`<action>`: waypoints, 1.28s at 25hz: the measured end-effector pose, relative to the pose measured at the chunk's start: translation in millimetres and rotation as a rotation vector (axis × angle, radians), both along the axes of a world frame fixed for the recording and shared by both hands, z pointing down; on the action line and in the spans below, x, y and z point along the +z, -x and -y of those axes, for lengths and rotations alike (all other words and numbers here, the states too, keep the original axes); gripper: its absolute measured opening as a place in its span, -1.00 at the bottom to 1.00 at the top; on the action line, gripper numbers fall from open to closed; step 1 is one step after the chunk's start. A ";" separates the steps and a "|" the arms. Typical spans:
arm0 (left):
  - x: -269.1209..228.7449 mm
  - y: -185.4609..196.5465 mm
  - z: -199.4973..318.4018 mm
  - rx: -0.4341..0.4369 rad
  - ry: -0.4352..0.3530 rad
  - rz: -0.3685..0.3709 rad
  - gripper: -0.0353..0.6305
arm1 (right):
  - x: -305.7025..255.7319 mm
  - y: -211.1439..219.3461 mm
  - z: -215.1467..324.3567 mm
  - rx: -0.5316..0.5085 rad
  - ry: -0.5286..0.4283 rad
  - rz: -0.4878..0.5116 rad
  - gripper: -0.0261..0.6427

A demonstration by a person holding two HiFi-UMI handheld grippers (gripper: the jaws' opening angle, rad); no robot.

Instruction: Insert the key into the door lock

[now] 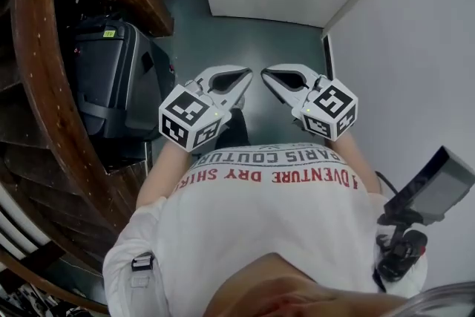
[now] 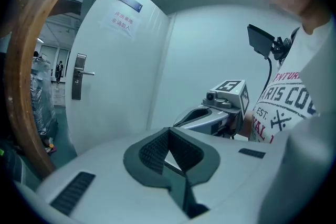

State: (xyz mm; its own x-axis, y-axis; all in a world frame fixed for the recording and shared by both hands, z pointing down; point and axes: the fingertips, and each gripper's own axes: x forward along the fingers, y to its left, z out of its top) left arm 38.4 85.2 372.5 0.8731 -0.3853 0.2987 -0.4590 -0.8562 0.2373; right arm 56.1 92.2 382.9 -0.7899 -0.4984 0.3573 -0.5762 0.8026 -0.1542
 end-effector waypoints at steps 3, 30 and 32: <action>-19.3 -5.7 -63.8 -0.012 -0.021 -0.010 -0.89 | -17.7 -6.9 -60.1 -0.005 -0.019 0.000 -0.92; -70.0 -2.7 -212.7 -0.044 -0.081 -0.009 -0.89 | -81.2 -17.2 -200.6 0.019 -0.149 -0.018 -0.92; -69.5 -3.3 -215.4 -0.043 -0.082 -0.012 -0.89 | -80.1 -16.7 -203.1 0.016 -0.151 -0.020 -0.92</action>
